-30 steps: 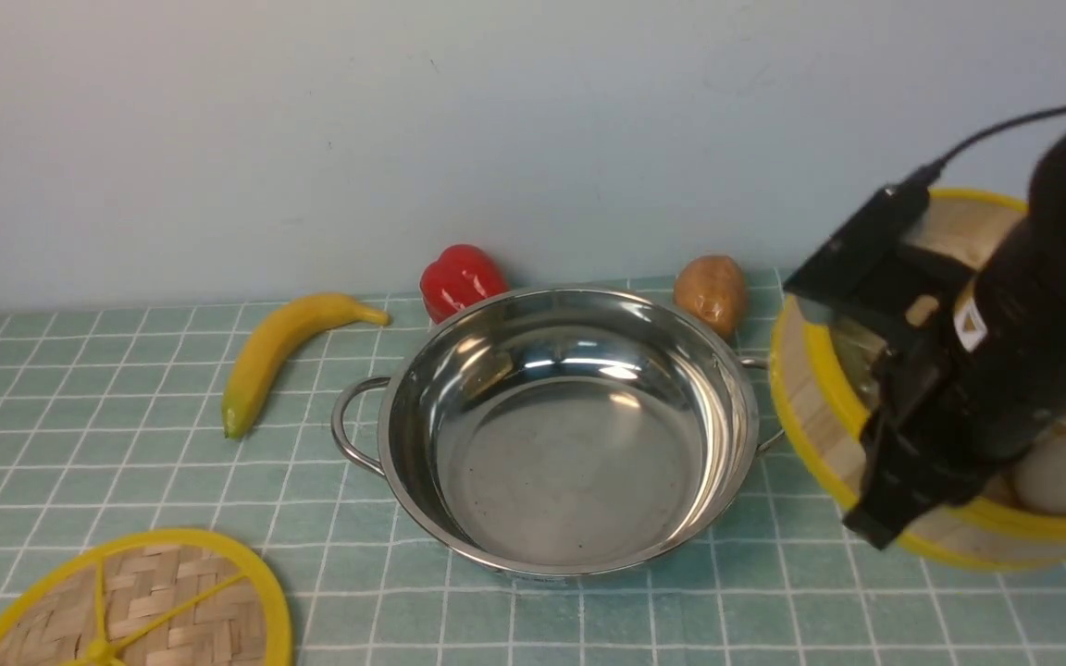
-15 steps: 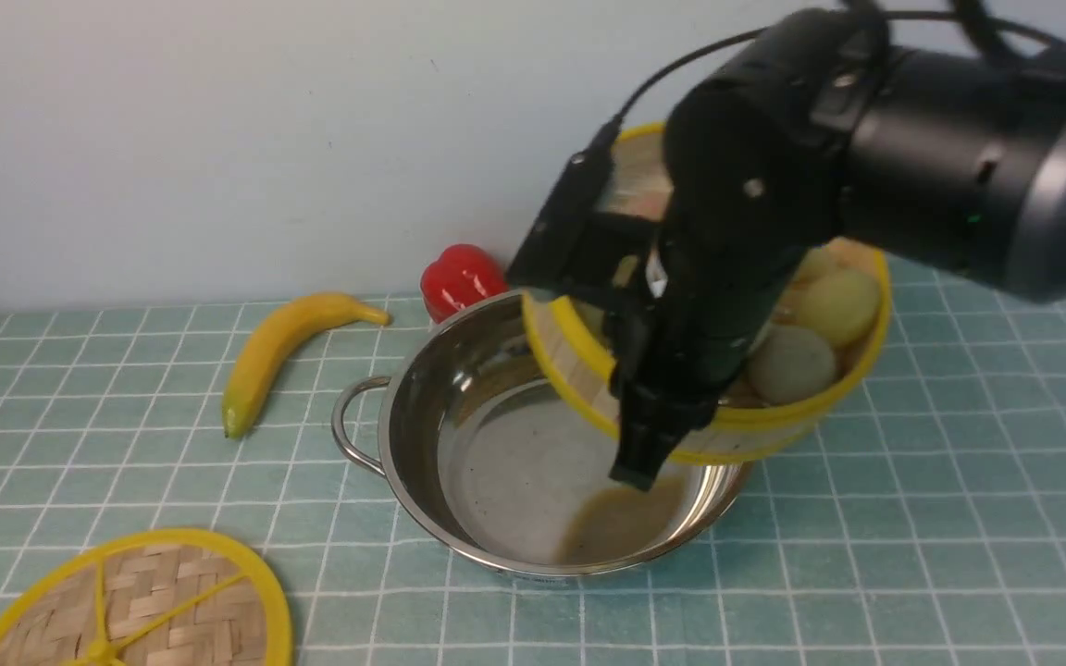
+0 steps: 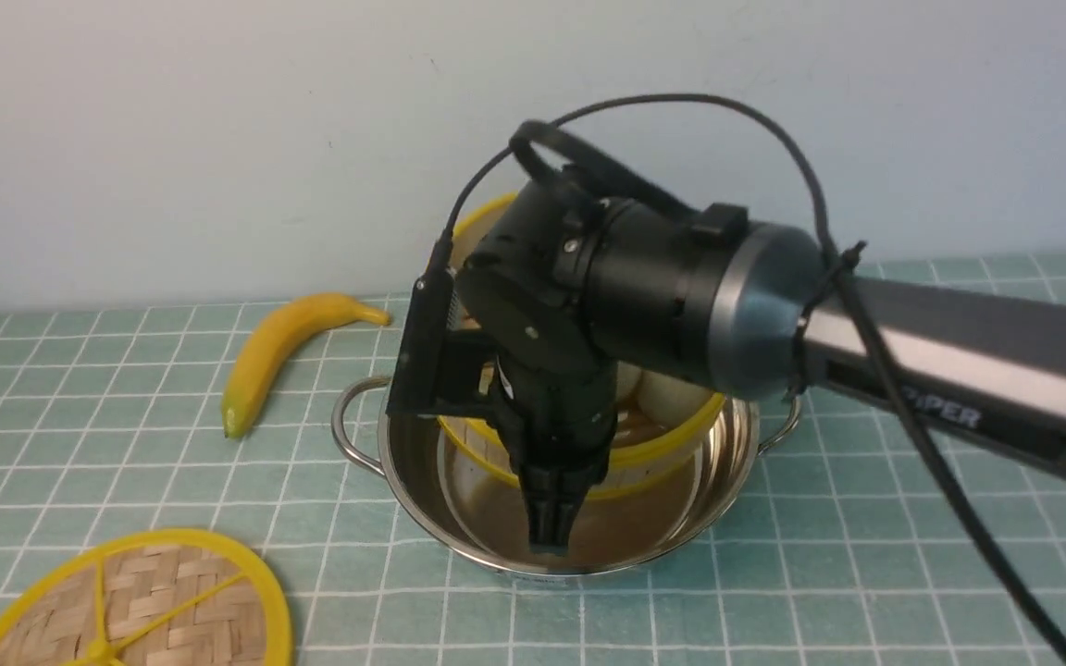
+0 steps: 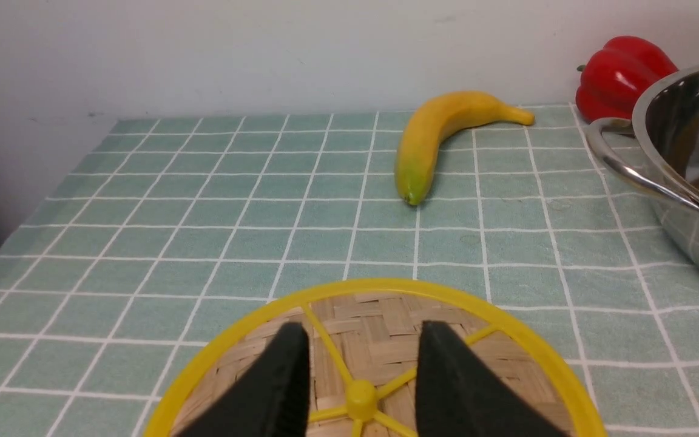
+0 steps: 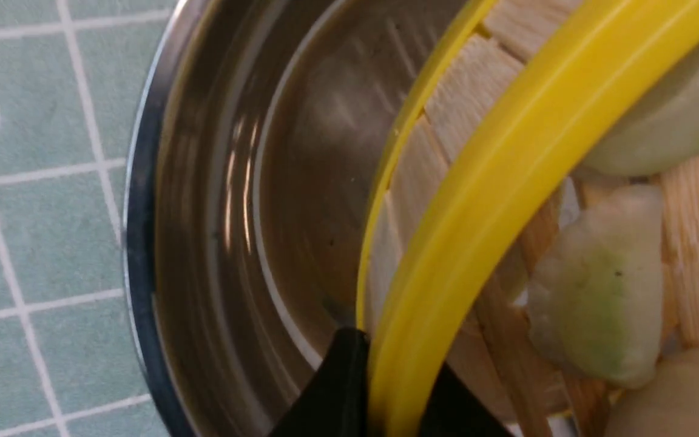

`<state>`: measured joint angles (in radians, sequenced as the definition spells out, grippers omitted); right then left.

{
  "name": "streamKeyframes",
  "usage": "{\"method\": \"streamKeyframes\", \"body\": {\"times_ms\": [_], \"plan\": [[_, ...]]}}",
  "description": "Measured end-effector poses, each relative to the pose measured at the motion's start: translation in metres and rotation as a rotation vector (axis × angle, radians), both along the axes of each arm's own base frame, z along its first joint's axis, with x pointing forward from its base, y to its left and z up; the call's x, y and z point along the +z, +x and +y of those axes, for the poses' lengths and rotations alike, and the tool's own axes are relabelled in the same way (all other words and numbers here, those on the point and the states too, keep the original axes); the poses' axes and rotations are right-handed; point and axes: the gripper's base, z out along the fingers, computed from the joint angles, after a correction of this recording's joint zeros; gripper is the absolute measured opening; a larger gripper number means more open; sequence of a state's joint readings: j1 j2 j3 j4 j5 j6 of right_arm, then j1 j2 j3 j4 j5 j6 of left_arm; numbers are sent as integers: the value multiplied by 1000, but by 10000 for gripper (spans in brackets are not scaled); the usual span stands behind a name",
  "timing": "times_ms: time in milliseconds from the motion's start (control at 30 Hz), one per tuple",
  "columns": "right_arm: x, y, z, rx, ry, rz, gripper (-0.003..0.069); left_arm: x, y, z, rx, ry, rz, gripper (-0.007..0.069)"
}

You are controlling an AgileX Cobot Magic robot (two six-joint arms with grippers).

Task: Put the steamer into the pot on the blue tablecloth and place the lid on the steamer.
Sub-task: 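Place the bamboo steamer basket of food into the steel pot with the right gripper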

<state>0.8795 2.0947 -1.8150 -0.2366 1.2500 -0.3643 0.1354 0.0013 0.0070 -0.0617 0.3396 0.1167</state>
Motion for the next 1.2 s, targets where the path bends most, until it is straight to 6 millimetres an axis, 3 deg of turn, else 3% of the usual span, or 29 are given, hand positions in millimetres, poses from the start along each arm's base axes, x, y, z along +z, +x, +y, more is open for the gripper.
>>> {"method": "streamKeyframes", "body": {"times_ms": [200,700,967,1067,1200], "plan": [[-25,2,5,9,-28,58,63,0,0,0,0,0,0,243],[-50,1,11,18,-42,128,63,0,0,0,0,0,0,243],[-51,1,11,27,-47,129,63,0,0,0,0,0,0,243],[-51,2,11,28,-47,129,78,0,0,0,0,0,0,243],[-50,3,12,31,-42,118,188,0,0,0,0,0,0,243]]}}
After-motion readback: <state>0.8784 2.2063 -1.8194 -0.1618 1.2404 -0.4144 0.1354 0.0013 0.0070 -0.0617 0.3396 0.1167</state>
